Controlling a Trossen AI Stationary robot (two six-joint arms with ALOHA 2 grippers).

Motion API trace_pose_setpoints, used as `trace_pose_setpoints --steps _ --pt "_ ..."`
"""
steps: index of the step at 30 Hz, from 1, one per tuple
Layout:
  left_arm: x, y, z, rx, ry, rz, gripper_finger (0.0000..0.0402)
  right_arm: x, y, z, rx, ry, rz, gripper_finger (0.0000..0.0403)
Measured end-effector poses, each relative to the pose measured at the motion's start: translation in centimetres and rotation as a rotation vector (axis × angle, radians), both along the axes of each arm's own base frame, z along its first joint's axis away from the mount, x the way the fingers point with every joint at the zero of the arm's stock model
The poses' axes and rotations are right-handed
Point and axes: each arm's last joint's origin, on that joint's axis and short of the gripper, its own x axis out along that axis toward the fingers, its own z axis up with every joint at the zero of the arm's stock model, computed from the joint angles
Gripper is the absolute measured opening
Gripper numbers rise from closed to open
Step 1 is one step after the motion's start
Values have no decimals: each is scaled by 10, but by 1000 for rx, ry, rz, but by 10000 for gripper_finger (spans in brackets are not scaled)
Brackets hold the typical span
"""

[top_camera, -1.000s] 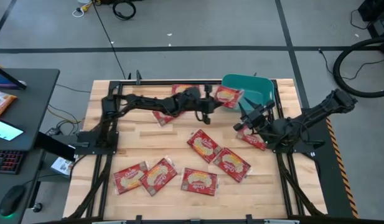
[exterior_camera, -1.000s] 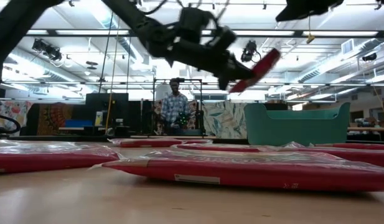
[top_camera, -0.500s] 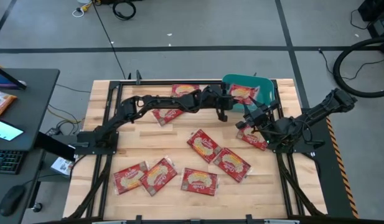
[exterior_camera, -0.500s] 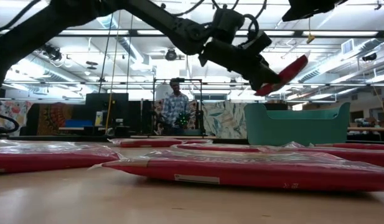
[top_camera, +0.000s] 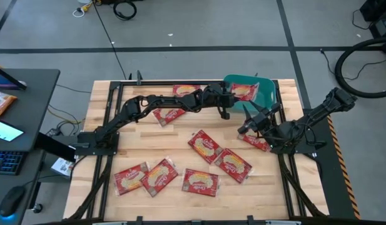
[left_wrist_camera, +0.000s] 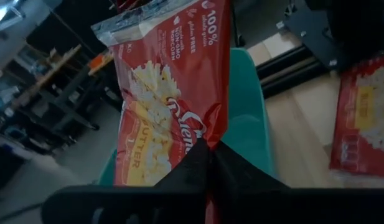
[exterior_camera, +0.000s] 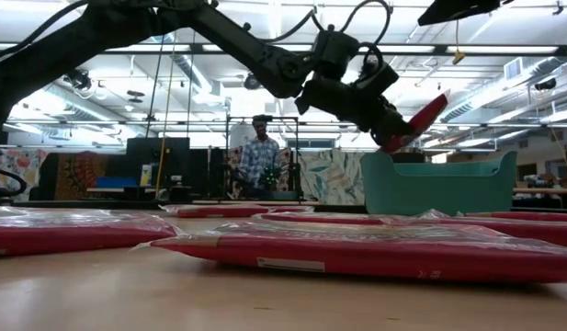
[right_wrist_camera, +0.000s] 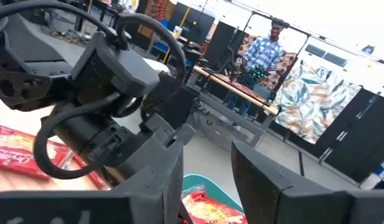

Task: Sort popcorn bags into baskets
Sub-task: Put the red popcorn bag into the blue bin

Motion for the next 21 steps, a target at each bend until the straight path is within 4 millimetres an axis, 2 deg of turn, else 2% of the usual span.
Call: trace_pose_setpoints --steps 11,17,21 --pt "-2 1 1 -67 14 20 157 1 2 -1 -3 -12 55 140" --pt "-12 -5 33 -57 32 -24 165 2 2 -6 -13 14 49 140" --pt "-29 -2 56 -86 121 -45 152 1 2 -9 -19 26 51 140"
